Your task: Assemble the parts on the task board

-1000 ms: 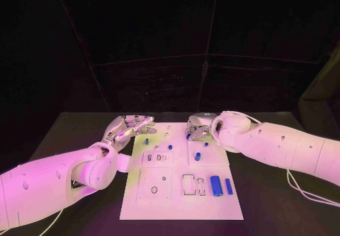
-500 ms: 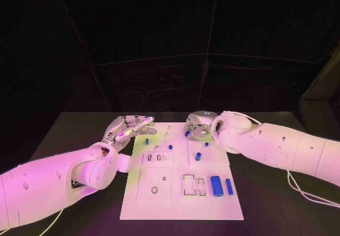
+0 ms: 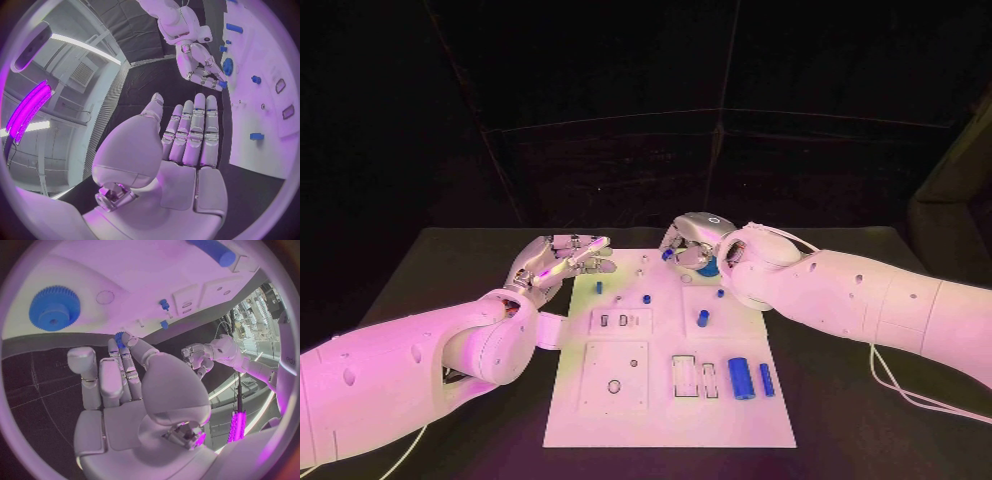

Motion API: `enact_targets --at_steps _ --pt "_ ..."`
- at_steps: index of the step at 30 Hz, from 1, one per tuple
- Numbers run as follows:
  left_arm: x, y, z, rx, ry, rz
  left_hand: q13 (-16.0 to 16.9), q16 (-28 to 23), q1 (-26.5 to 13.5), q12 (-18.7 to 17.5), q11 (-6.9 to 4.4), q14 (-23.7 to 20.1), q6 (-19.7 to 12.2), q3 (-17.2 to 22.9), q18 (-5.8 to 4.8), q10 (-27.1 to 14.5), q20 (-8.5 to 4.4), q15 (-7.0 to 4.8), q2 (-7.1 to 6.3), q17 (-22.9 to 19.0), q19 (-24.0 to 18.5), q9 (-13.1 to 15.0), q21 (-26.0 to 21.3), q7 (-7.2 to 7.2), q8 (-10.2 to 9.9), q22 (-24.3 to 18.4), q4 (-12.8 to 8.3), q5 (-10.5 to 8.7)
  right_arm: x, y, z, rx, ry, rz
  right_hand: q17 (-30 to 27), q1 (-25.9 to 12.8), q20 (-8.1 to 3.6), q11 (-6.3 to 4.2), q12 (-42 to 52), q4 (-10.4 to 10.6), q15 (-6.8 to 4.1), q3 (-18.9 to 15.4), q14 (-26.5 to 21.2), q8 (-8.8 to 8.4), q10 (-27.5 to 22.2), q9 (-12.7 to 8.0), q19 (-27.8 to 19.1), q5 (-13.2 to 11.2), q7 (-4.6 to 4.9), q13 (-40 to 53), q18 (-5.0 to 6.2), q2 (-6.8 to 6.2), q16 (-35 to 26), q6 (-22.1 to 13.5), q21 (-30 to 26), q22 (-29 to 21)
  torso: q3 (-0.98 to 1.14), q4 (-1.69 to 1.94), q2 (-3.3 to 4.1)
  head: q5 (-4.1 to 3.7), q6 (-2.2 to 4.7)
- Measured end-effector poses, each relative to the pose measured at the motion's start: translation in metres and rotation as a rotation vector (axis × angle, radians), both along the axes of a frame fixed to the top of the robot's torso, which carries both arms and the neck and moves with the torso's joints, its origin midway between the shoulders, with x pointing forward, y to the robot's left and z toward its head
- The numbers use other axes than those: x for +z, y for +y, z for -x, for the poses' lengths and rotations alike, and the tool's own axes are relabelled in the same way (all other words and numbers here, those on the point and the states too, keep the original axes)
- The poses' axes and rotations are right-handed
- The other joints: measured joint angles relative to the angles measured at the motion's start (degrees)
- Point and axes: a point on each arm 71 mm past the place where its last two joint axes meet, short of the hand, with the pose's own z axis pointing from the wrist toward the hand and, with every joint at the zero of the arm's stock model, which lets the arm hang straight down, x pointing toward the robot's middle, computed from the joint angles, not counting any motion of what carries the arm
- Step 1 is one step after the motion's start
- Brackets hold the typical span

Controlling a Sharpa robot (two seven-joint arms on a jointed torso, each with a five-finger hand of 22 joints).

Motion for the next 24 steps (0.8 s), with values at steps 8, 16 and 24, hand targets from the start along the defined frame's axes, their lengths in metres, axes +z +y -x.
enact_targets --at_steps 8,16,24 --pt "0.001 -0.001 0.0 -0.003 0.001 0.003 0.0 0.0 0.0 0.0 0.0 0.0 0.0 0.0 0.0 0.0 0.0 0.0 0.0 0.0 0.0 0.0 0.0 0.0 0.0 0.0 0.0 0.0 -0.001 0.017 -0.008 -0.009 -0.01 -0.025 0.0 -0.4 0.0 -0.12 0.0 0.2 0.0 0.9 0.0 -0.01 0.1 0.0 0.0 -0.3 0.01 0.0 0.0 -0.45 0.1 0.0 0.0 0.0 -0.14 0.31 0.17 0.04 -0.03" --pt "0.004 -0.003 0.0 -0.006 -0.001 0.006 0.0 -0.2 0.0 0.0 0.0 0.0 0.0 0.0 0.0 0.0 0.0 0.0 0.0 0.0 0.0 0.0 0.0 0.0 0.0 0.0 0.0 0.0 -0.002 0.033 -0.011 -0.006 -0.003 -0.025 0.1 -1.1 0.0 -0.23 0.0 0.7 0.21 1.9 0.2 -0.04 0.1 0.0 0.0 -1.0 0.21 0.0 0.01 -1.12 0.3 -0.2 0.2 0.1 -0.18 0.37 0.38 0.05 -0.21" --pt "0.005 -0.003 0.0 -0.008 -0.003 0.007 0.0 -0.2 0.0 0.0 0.0 0.0 0.0 0.0 0.0 0.0 0.0 0.0 0.0 0.0 0.0 0.0 0.0 0.0 0.0 0.0 0.0 0.0 -0.004 0.039 -0.015 -0.023 0.002 -0.013 0.0 -1.3 0.0 -0.19 0.0 0.9 0.21 2.1 0.2 -0.06 -0.3 0.0 0.0 -1.0 0.21 0.0 0.01 -1.34 0.3 -0.2 0.2 0.1 -0.21 0.38 0.47 0.13 -0.32"
